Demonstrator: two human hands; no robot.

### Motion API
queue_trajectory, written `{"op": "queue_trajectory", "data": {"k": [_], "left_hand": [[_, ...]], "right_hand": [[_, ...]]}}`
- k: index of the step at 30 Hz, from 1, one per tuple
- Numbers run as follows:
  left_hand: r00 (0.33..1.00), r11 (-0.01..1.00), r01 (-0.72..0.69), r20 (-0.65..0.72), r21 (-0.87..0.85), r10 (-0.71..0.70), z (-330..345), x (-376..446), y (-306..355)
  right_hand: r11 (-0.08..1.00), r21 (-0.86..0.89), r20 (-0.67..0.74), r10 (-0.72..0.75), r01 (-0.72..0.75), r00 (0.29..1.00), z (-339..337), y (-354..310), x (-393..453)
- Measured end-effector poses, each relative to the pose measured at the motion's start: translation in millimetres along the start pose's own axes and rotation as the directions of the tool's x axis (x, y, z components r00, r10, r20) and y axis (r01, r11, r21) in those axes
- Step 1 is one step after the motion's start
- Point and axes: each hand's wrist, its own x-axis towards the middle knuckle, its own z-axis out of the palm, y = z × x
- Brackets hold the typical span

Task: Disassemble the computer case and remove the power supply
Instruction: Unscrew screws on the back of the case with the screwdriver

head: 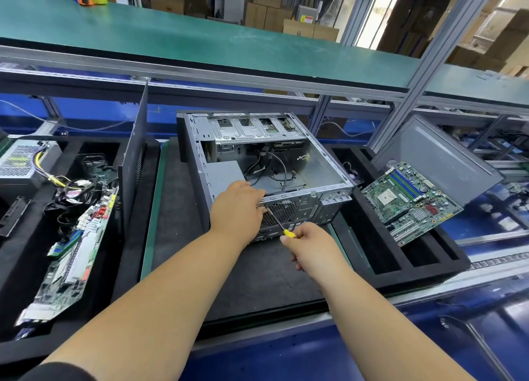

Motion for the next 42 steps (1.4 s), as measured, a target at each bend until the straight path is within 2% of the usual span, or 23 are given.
{"op": "queue_trajectory", "data": {"k": [3,5,7,8,10,11,16,21,23,25,27,29,31,33,34,35,37,40,42], "left_hand": [[1.0,1.0,0.001,0.01,0.005,-0.001,-0.8,0.0,0.3],[1.0,1.0,0.0,0.012,0.009,0.0,-1.2,0.1,0.4],[1.0,1.0,-0.001,0.02,0.014,0.001,-1.5,0.1,0.3],[1.0,1.0,0.0,0.025,0.015,0.0,-1.6,0.1,0.2],[1.0,1.0,0.003,0.029,0.012,-0.003,-1.9,0.1,-0.2],[1.0,1.0,0.003,0.028,0.012,-0.004,-1.9,0.1,-0.3],[1.0,1.0,0.011,0.022,0.004,-0.011,-2.0,-0.1,0.3],[1.0,1.0,0.008,0.001,0.011,-0.008,-2.7,-0.2,0.9],[1.0,1.0,0.006,-0.001,0.01,-0.006,-2.5,0.1,1.2],[1.0,1.0,0.005,0.007,-0.003,-0.005,-1.8,0.4,1.2],[1.0,1.0,0.007,0.012,-0.014,-0.006,-1.4,0.6,0.8],[1.0,1.0,0.007,0.016,-0.005,-0.007,-0.9,1.0,0.4],[1.0,1.0,0.01,0.023,-0.006,-0.009,-0.4,1.3,0.4],[1.0,1.0,0.014,0.024,-0.016,-0.014,-0.4,1.3,0.2],[1.0,1.0,0.016,0.022,-0.014,-0.016,-0.5,1.2,0.0],[1.0,1.0,0.017,0.02,-0.008,-0.016,-0.6,1.1,-0.1],[1.0,1.0,0.017,0.019,-0.002,-0.017,-0.1,0.9,0.0],[1.0,1.0,0.023,0.019,-0.016,-0.023,-0.7,1.0,0.3],[1.0,1.0,0.017,0.021,-0.014,-0.017,-1.1,1.1,0.3]], "right_hand": [[0.938,-0.331,-0.087,-0.142,0.106,0.986,3.2,2.9,1.1],[0.904,-0.411,-0.074,-0.166,0.121,0.983,4.3,0.7,0.5],[0.946,-0.32,-0.024,-0.057,0.046,0.998,3.6,-6.8,0.3],[0.984,-0.176,0.025,0.045,-0.04,0.999,3.2,-11.9,0.6],[0.957,0.107,0.183,0.247,-0.27,0.951,1.5,-22.9,-1.6],[0.935,0.147,0.229,0.285,-0.322,0.931,0.0,-25.1,-2.2],[0.988,0.069,0.147,0.129,-0.141,0.981,-3.8,-15.3,-1.4],[0.994,0.072,0.106,0.071,-0.079,0.992,-0.6,-8.6,-1.2],[0.999,-0.011,0.05,0.044,-0.044,0.998,1.7,-8.0,-2.1],[0.961,-0.274,-0.039,-0.055,0.043,0.998,4.1,-7.7,-3.0],[0.857,-0.502,-0.089,-0.187,0.118,0.978,7.6,-8.0,-7.1],[0.831,-0.538,-0.07,-0.213,0.142,0.975,8.7,-10.2,-10.0],[0.904,-0.419,0.0,-0.096,0.087,0.995,8.1,-15.3,-10.0],[0.987,-0.125,0.112,0.119,-0.105,0.986,5.9,-25.2,-9.1],[0.971,0.03,0.203,0.227,-0.238,0.952,5.2,-29.9,-10.1],[0.938,0.137,0.276,0.273,-0.319,0.922,4.0,-31.9,-12.1],[0.935,0.181,0.295,0.245,-0.306,0.924,2.0,-28.6,-11.5],[0.989,0.084,0.192,0.105,-0.123,0.976,0.8,-14.2,-6.6],[0.995,0.068,0.145,0.061,-0.071,0.987,1.8,-7.3,-3.3]]}}
